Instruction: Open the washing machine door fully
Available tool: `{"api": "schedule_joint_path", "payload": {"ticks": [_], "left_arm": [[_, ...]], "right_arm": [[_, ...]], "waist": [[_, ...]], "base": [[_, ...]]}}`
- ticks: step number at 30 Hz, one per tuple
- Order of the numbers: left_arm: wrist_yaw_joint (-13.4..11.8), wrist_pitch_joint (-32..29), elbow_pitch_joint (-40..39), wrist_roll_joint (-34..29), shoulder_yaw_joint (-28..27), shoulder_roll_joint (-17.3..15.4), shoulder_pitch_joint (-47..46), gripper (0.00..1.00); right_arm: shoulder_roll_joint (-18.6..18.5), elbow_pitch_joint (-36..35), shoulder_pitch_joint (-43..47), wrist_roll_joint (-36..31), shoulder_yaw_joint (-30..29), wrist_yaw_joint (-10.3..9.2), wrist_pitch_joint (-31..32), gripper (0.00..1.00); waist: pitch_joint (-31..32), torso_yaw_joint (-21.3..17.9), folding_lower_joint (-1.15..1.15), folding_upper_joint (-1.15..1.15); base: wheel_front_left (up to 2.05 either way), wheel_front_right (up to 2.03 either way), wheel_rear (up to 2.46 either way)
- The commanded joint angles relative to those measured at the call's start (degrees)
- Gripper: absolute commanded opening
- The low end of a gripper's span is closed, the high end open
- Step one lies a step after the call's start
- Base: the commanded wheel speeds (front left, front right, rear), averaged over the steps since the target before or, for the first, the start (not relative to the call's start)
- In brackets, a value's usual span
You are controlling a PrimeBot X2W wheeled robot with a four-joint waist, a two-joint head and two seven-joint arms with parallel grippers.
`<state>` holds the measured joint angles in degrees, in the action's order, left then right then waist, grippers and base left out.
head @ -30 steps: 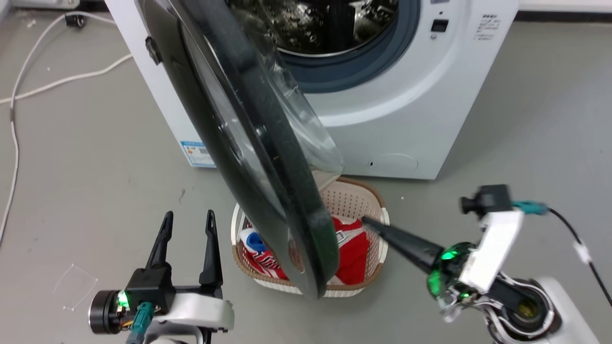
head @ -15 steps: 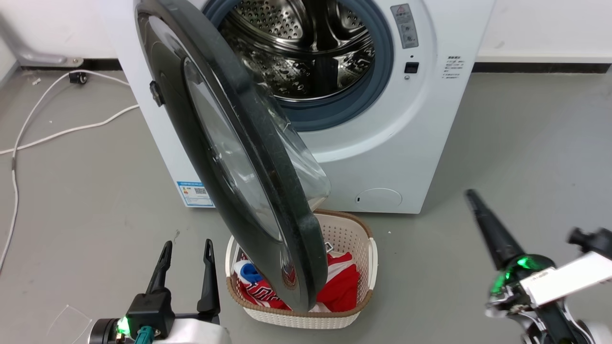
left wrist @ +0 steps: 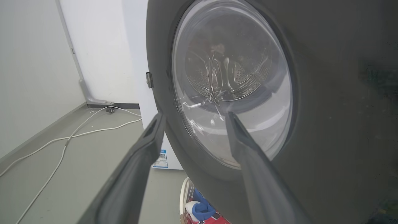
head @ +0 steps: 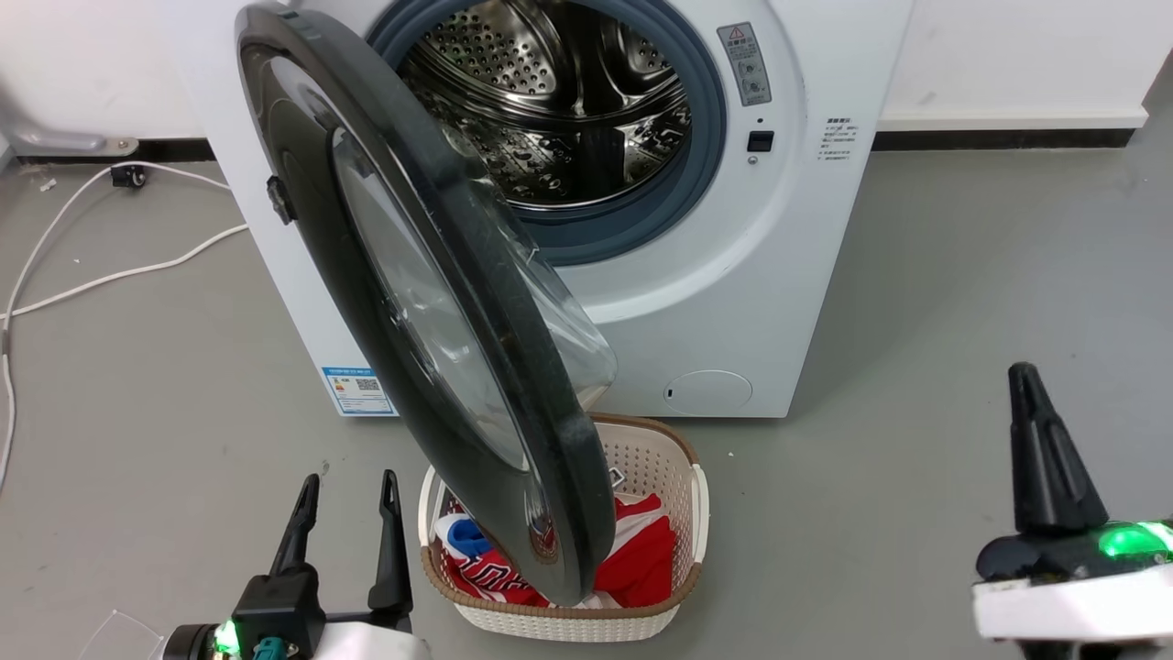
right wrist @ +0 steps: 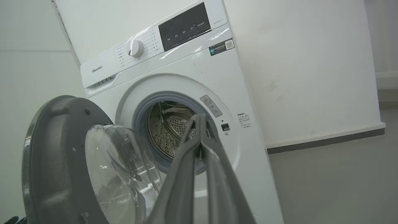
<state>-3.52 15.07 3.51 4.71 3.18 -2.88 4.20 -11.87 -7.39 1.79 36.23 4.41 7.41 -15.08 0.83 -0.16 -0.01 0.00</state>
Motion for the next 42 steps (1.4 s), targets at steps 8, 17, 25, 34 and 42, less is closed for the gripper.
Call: {"api": "schedule_joint_path", "payload": {"ticks": [8,17,25,34,42], "left_arm": [[0.24,0.16,-0.17,-0.59,0.07,0.02,0.34,1.0],[-0.01,0.16,-0.07,-0.92,0.64,0.01,0.61,1.0],[-0.08,0.16,-0.06,-1.05,0.77,0.01,1.0,1.0],[-0.1,0.16,0.03,-1.16,0.85,0.01,1.2,1.0],[-0.32,0.16,0.19,-0.92,0.65,0.01,1.18,1.0]], "right_arm": [[6.35,-1.79,4.94,-26.29,-4.49,0.07,-0.09,0.0],[8.98,1.21,8.71,-30.47,-9.0,0.07,-0.11,0.03],[9.06,3.45,9.74,-26.98,-9.4,0.07,-0.11,1.0],[9.07,4.88,10.05,-25.99,-9.74,0.07,-0.11,1.0],[9.07,5.56,9.73,-25.67,-9.41,0.07,-0.11,1.0]], "waist": [[0.22,0.01,0.01,0.0],[0.43,0.35,0.01,0.0],[0.58,0.27,0.01,0.0],[0.79,0.29,0.01,0.0],[0.78,0.29,0.01,0.0]], "base": [[0.0,0.0,0.0],[0.0,0.0,0.0],[0.0,0.0,0.0],[0.0,0.0,0.0],[0.0,0.0,0.0]]}}
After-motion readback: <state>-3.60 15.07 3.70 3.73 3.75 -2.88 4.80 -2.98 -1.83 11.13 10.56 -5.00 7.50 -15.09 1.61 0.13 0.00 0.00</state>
